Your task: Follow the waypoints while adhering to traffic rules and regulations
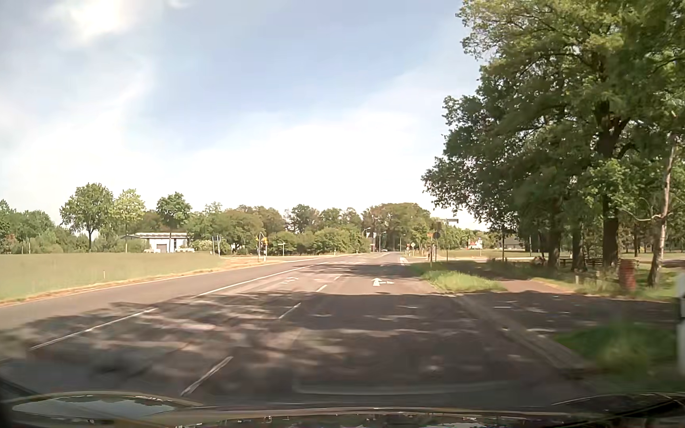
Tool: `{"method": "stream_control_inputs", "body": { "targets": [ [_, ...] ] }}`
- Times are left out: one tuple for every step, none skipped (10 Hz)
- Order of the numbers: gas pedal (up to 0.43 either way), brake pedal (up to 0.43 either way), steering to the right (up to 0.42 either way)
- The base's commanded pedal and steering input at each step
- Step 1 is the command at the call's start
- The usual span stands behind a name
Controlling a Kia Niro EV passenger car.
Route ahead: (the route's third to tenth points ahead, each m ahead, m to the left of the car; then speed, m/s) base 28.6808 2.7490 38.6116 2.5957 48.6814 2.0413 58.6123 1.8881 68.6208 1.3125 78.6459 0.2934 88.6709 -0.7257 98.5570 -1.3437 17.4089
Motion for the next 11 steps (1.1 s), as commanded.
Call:
{"method": "stream_control_inputs", "body": {
  "targets": [
    [0.15, 0.0, 0.007],
    [0.15, 0.0, 0.007],
    [0.15, 0.0, 0.007],
    [0.15, 0.0, 0.006],
    [0.15, 0.0, 0.007],
    [0.15, 0.0, 0.007],
    [0.15, 0.0, 0.006],
    [0.15, 0.0, 0.006],
    [0.15, 0.0, 0.005],
    [0.15, 0.0, 0.004],
    [0.15, 0.0, 0.003]
  ]
}}
